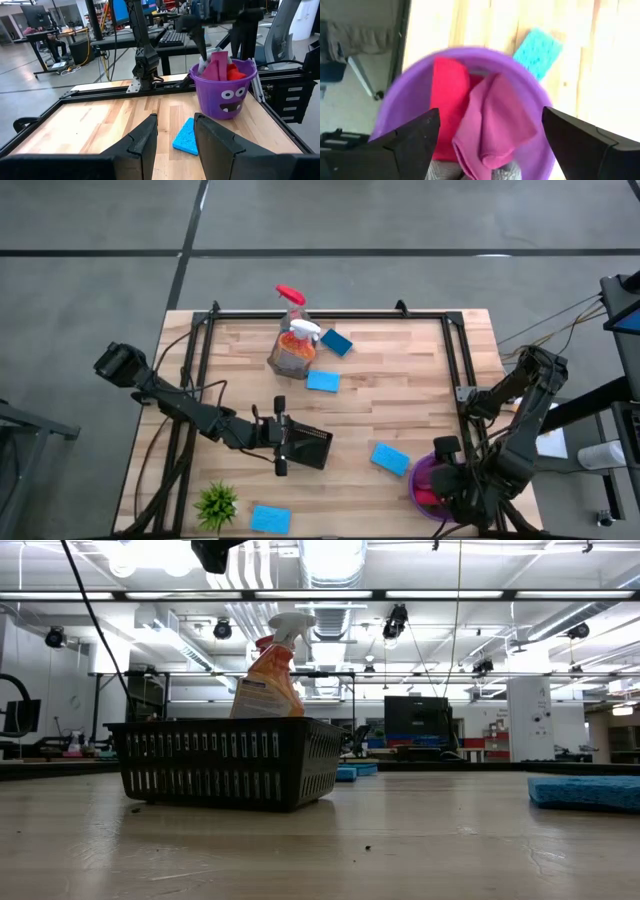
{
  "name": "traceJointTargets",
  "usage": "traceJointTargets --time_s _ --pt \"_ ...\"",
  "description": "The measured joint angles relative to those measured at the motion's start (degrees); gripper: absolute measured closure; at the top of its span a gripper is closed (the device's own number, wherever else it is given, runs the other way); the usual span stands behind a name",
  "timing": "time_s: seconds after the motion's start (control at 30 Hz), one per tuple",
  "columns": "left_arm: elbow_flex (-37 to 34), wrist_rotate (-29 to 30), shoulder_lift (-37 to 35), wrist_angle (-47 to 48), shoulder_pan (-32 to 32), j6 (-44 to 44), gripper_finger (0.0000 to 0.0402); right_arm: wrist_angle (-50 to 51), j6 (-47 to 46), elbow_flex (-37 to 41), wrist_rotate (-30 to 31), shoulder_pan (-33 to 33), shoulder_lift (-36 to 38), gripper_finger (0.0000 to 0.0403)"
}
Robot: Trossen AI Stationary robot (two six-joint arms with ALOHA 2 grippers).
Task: Pick & Place Kitchen Items
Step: Put the blue sponge into the black bin
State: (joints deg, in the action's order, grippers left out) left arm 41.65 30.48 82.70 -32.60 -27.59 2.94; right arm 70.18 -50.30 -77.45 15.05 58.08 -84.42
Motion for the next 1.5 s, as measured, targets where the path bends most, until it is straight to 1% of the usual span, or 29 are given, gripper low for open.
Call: traceJointTargets --time_s 0.1,0.2,0.37,0.43,0.53,0.63,0.77,0.83,0.9,1.0,1.1,1.17,1.23,1.3,1.37,1.5 --pt "0.0 0.0 0.0 0.5 0.0 0.0 0.0271 -0.1 1.6 -1.6 3.4 0.4 0.5 0.0056" --pt "0.0 0.0 0.0 1.1 0.0 -0.2 0.0271 -0.8 4.2 -2.5 8.5 0.7 1.0 0.0056" --pt "0.0 0.0 0.0 1.8 0.0 -1.3 0.0271 -5.7 10.1 -2.2 15.7 0.3 0.9 0.0056" --pt "0.0 0.0 0.0 2.1 0.0 -1.5 0.0271 -7.7 12.5 -2.2 17.1 -0.7 0.2 0.0056" --pt "0.1 0.0 0.0 3.9 0.0 -3.7 0.0271 -9.4 15.7 -2.2 17.5 -2.5 -1.0 0.0056" --pt "1.3 0.0 -0.4 10.9 -0.3 -7.7 0.0271 -11.8 19.0 -2.1 18.0 -3.6 -2.0 0.0056" --pt "5.8 -1.7 -0.6 26.8 -1.8 -16.3 0.0271 -16.2 24.7 -2.1 20.2 -3.9 -3.1 0.0056" --pt "8.2 -1.7 -0.3 32.9 -3.6 -19.7 0.0271 -18.8 27.4 -2.1 21.8 -3.9 -3.4 0.0056" --pt "10.1 -1.7 0.3 37.0 -5.5 -21.4 0.0271 -21.2 30.0 -2.1 23.1 -3.9 -3.7 0.0056" --pt "13.0 -2.4 1.0 42.7 -8.8 -24.0 0.0271 -23.9 32.2 -2.1 23.6 -3.9 -4.1 0.0056" --pt "15.6 -5.2 2.0 47.3 -11.4 -27.9 0.0271 -24.6 33.1 -2.1 23.7 -3.9 -4.6 0.0056" --pt "16.7 -7.9 3.5 48.7 -12.7 -30.6 0.0269 -24.8 33.4 -2.0 23.6 -3.9 -4.9 0.0056" --pt "17.4 -11.3 5.3 49.0 -13.5 -32.8 0.0260 -24.8 33.5 -2.0 23.6 -3.9 -5.1 0.0056" --pt "18.1 -15.2 7.7 49.0 -13.6 -34.7 0.0241 -24.8 33.5 -2.0 23.5 -3.9 -5.3 0.0056" --pt "18.9 -18.3 10.7 49.6 -13.6 -36.3 0.0214 -24.7 33.5 -2.0 23.5 -3.9 -5.3 0.0056" --pt "21.6 -20.6 15.9 52.3 -13.4 -36.7 0.0150 -24.8 33.4 -2.0 23.4 -3.9 -5.3 0.0056"
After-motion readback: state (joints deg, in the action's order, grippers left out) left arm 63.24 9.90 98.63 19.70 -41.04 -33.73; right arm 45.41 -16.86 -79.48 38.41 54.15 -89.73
